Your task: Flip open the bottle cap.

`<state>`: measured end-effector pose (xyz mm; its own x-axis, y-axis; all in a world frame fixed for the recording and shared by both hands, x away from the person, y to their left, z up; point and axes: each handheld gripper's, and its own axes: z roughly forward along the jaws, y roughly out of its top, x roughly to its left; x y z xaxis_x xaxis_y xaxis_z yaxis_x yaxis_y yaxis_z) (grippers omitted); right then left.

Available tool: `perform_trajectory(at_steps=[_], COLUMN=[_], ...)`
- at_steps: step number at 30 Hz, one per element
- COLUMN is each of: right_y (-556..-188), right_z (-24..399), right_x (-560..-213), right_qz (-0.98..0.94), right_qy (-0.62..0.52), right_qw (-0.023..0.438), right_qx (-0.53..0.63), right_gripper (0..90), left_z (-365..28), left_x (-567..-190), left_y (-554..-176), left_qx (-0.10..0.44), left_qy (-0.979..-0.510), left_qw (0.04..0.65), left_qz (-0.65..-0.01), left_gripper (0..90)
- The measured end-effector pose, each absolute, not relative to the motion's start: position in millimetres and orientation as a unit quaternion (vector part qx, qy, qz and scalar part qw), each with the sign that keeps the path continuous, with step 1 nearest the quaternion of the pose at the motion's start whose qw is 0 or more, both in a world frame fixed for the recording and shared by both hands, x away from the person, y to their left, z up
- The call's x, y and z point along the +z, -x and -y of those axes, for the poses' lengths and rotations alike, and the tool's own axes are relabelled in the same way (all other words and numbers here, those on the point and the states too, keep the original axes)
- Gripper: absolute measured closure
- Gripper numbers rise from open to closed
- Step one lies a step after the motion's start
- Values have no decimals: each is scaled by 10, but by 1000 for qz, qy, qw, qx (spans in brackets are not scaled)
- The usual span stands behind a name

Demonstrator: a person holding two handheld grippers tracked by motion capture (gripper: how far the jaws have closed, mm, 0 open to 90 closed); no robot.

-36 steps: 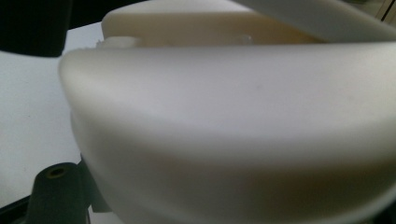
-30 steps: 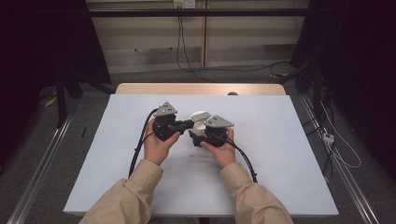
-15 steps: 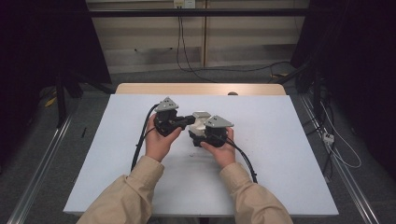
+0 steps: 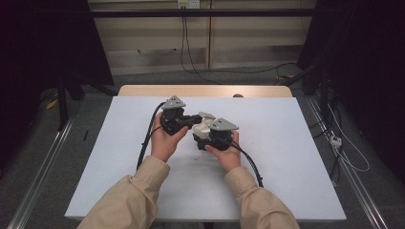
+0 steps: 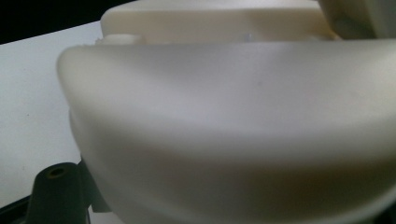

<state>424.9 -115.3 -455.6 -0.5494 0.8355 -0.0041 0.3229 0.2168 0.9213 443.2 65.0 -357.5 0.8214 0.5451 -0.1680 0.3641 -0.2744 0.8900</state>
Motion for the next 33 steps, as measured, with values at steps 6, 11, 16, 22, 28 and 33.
perform_trajectory(at_steps=[6, 11, 16, 22, 28, 33], right_y=[-4249, -4248, -4250, -4249, -4251, -4252], right_z=[1152, 1153, 1152, 1153, 1156, 1154], right_x=[-4557, -4558, -4559, -4560, -4560, -4560], right_qz=[-734, -734, -734, -734, -734, -734], right_qy=[-395, -396, -396, -396, -396, -396], right_qw=[264, 263, 263, 262, 262, 261], right_qx=[486, 486, 486, 486, 485, 485], right_gripper=[184, 184, 185, 184, 184, 184], left_z=[-620, -577, -559, -533, -509, -485], left_x=[-3559, -3548, -3545, -3534, -3515, -3498], left_y=[-4463, -4488, -4514, -4531, -4544, -4562], left_qx=[83, 82, 82, 83, 83, 87], left_qy=[-793, -793, -793, -792, -793, -795], left_qw=[531, 532, 532, 532, 531, 528], left_qz=[-287, -285, -286, -287, -285, -284], left_gripper=[900, 900, 900, 900, 900, 900])
